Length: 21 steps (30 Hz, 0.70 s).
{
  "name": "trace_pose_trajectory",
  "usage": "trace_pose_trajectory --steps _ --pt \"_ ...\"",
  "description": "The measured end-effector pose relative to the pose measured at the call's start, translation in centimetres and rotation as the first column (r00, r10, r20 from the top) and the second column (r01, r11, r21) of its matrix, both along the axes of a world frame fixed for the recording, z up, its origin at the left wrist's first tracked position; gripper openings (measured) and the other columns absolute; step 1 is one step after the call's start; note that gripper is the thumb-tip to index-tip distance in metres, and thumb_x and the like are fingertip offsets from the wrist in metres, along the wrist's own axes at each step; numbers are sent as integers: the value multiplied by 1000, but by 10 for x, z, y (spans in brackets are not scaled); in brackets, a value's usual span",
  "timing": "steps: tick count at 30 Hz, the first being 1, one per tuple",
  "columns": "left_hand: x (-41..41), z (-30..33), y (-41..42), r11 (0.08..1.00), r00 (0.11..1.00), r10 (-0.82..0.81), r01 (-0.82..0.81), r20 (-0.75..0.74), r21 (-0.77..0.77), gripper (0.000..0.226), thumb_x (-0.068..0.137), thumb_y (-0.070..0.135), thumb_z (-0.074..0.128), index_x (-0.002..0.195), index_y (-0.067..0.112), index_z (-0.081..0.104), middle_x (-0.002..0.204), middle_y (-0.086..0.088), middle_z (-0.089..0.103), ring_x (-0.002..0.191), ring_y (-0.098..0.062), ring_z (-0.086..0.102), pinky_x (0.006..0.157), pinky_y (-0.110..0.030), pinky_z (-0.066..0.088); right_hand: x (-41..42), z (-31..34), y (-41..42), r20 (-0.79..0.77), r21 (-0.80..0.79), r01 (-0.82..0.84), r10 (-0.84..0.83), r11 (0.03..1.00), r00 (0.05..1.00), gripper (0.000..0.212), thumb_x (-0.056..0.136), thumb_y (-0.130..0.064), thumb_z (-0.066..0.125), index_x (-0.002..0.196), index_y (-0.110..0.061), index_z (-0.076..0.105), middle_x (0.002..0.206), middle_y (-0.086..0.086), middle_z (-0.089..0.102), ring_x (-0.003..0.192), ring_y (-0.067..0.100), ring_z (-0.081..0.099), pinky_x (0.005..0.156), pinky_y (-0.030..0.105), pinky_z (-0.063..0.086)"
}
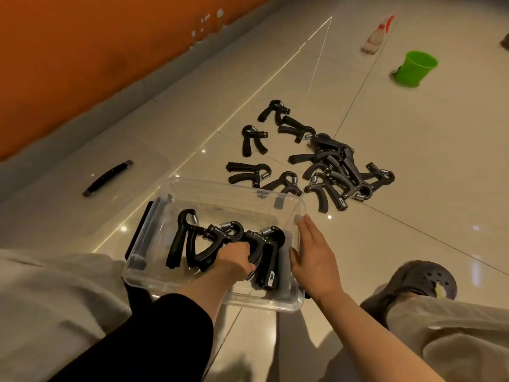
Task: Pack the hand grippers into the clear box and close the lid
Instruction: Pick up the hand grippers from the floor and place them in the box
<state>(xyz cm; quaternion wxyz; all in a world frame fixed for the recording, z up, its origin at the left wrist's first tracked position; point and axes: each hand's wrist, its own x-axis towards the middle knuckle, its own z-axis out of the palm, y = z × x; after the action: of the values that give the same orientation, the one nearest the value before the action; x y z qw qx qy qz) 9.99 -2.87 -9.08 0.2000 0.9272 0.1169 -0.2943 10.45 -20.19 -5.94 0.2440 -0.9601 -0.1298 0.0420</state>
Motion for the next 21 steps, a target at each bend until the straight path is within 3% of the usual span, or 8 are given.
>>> trace_pose_trajectory --steps 2,3,5,7,11,16,21 --pt "-1 -5 -2 1000 1000 -6 6 -12 0 29 87 27 60 108 8 54 112 -10 63 105 -26 59 84 -31 45 -4 2 2 -47 63 85 -82 994 995 65 89 -31 54 147 -22 26 147 3 41 130 22 45 105 32 39" --pt "-1 -7 -2 1000 1000 -10 10 -21 -1 29 87 27 60 108 8 54 112 -10 63 105 -26 59 85 -32 45 -5 3 2 -62 80 120 -115 990 991 60 90 -32 53 144 -24 28 135 3 53 116 24 56 92 32 46" --pt "1 -10 -3 1000 1000 -14 14 -22 -6 29 87 27 62 107 7 54 112 -10 63 105 -26 59 86 -32 45 -7 4 4 -94 43 179 -174 983 980 49 92 -37 50 137 -26 34 106 4 67 90 25 64 71 30 47" --pt "5 -11 -5 1000 1000 -11 11 -5 -20 28 86 25 63 107 7 56 110 -10 64 104 -25 61 85 -31 46 -7 1 4 -116 -17 214 -215 977 970 38 92 -39 49 125 -21 45 94 6 68 80 25 63 64 28 42" --pt "9 -12 -8 999 999 -27 26 -33 -21 30 86 27 65 109 9 58 109 -8 66 102 -24 62 88 -32 49 -4 -3 5 -88 -25 210 -211 977 973 22 93 -33 48 104 -14 50 80 5 64 65 20 52 59 29 37" --pt "7 -16 -7 998 998 -8 4 -64 -58 31 83 25 68 108 8 59 109 -9 66 103 -25 62 87 -31 48 5 -1 5 -76 2 188 -187 982 979 12 92 -22 50 88 -11 48 69 -1 51 62 20 47 58 29 33" --pt "10 -7 -6 980 985 119 -137 -124 -146 37 84 20 65 117 6 57 118 -10 63 109 -25 59 90 -29 48 32 0 8 -102 34 133 -129 991 986 12 90 -19 53 83 -9 50 66 -1 50 62 20 46 59 29 30"
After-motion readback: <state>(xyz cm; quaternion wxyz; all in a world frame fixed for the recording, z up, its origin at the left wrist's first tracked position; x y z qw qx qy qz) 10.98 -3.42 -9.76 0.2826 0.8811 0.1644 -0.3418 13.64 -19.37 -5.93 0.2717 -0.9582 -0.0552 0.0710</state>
